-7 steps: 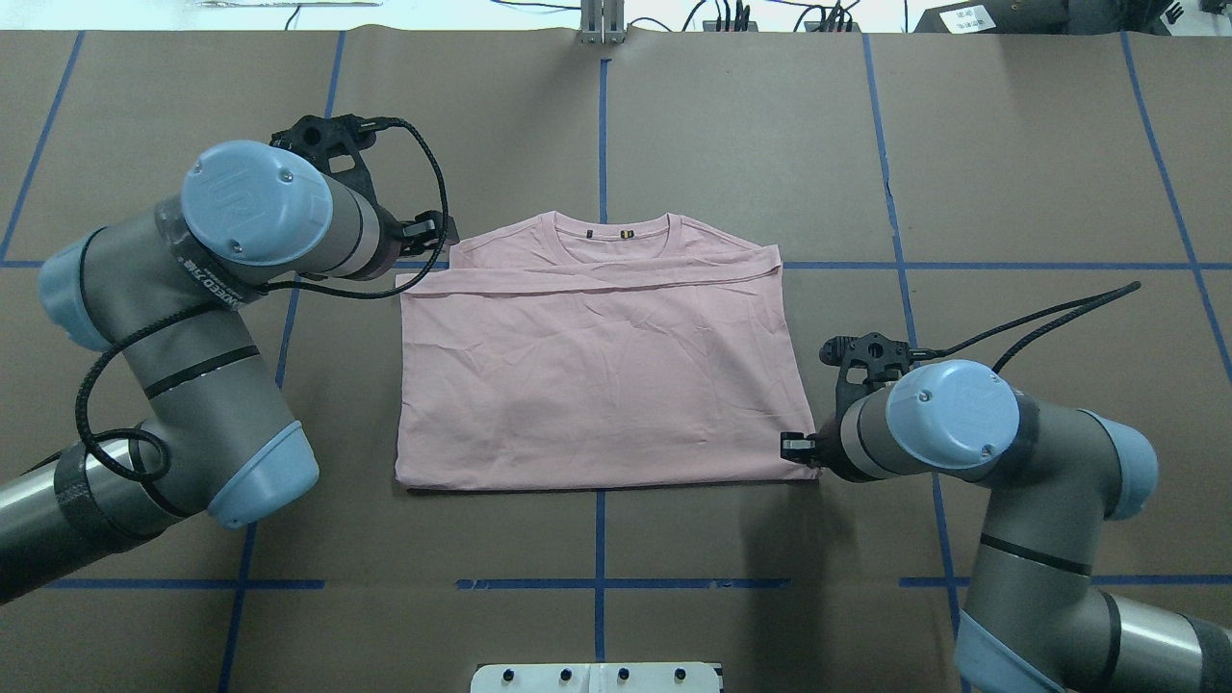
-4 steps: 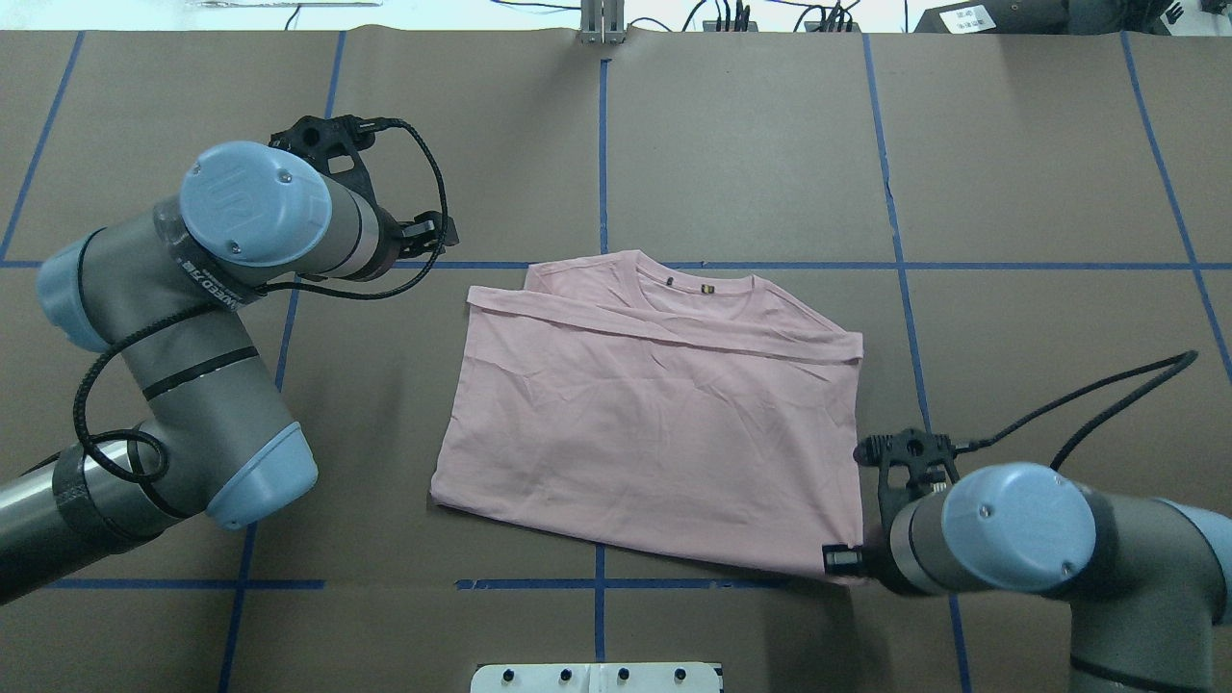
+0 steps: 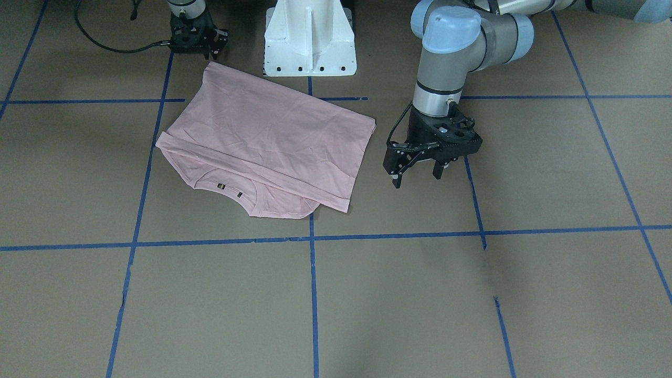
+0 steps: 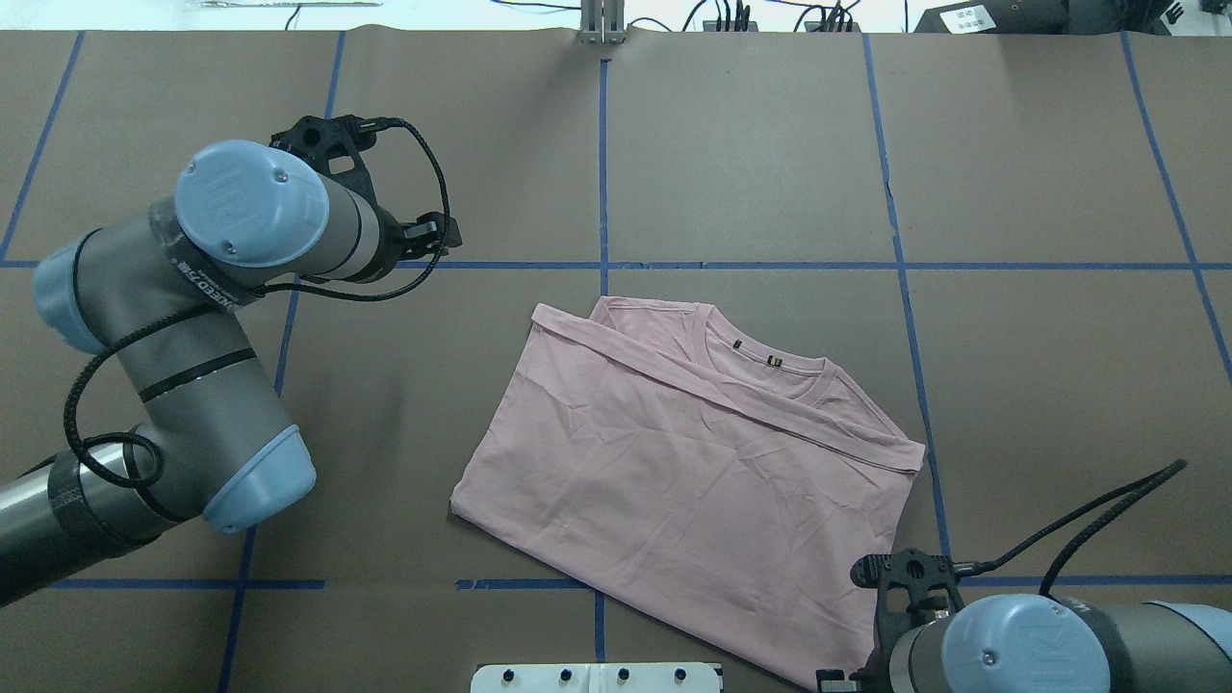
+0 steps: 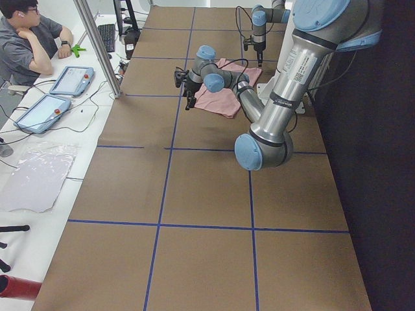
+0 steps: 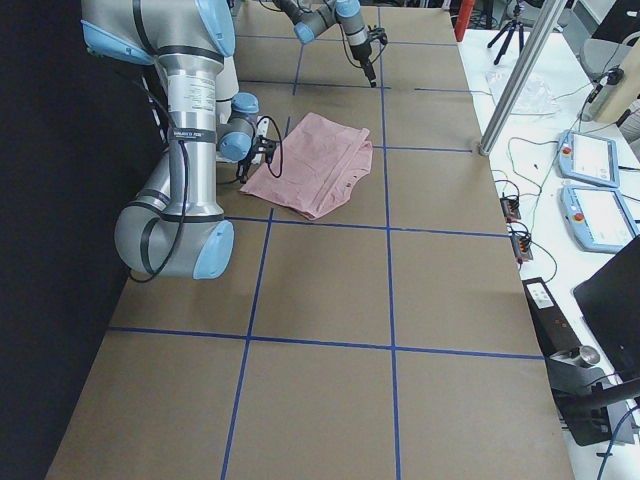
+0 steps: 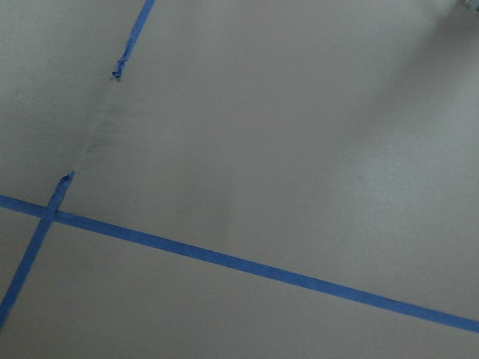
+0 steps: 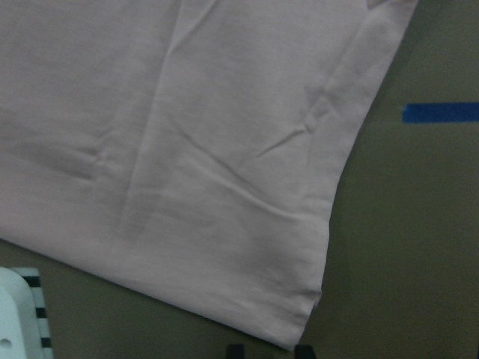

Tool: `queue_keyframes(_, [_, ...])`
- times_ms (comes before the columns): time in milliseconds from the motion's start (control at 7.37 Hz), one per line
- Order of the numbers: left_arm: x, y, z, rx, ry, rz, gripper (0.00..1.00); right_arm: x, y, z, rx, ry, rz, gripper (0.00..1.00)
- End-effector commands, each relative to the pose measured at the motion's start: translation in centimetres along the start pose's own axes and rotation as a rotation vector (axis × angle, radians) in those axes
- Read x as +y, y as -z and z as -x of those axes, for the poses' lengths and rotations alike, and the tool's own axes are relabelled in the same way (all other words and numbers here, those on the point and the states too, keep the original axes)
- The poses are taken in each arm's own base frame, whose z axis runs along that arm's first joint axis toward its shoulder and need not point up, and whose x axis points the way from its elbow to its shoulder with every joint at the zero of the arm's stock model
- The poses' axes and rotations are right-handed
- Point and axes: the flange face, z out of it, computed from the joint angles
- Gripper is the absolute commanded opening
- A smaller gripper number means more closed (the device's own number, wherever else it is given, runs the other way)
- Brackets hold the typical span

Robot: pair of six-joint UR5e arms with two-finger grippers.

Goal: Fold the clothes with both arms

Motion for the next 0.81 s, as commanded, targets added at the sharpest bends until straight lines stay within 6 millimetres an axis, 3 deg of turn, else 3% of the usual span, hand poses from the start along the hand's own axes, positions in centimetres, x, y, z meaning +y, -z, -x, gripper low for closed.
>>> queue_keyframes(0, [3.5, 0.7, 0.1, 0.026, 0.061, 0.091, 1.0, -3.8, 4.7, 1.5, -0.103, -0.063, -0.077, 1.0])
queue_keyframes(407, [17.3, -2.0, -1.5, -0.03, 0.229, 0.222, 1.0, -10.2, 11.3, 3.4, -0.235, -0.138, -0.216, 1.0])
queue_keyframes(679, [21.9, -3.0, -1.6, -0.074, 0.259, 0.264, 1.0, -12.0, 13.7, 4.2, -0.282, -0.153, -0.256, 1.0])
